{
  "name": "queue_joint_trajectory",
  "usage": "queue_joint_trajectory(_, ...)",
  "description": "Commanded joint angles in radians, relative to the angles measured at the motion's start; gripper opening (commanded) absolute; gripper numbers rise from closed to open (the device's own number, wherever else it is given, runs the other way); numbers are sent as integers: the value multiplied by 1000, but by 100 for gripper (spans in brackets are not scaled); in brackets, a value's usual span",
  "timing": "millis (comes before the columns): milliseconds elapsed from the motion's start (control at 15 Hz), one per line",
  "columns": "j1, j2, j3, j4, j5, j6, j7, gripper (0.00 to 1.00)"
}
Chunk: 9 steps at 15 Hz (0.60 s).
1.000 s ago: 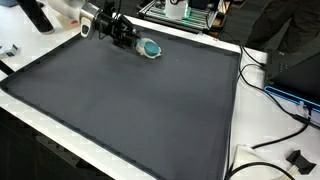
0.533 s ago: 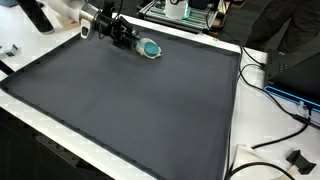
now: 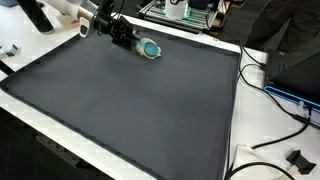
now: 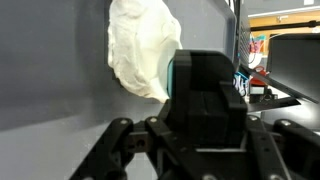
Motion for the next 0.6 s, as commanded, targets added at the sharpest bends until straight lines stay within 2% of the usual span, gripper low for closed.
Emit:
queue_joint_trajectory(0,21,-89,-12,-65,-55,68,67,25)
queue_joint_trajectory(533,69,-310,8,-184,-157,154,208,25)
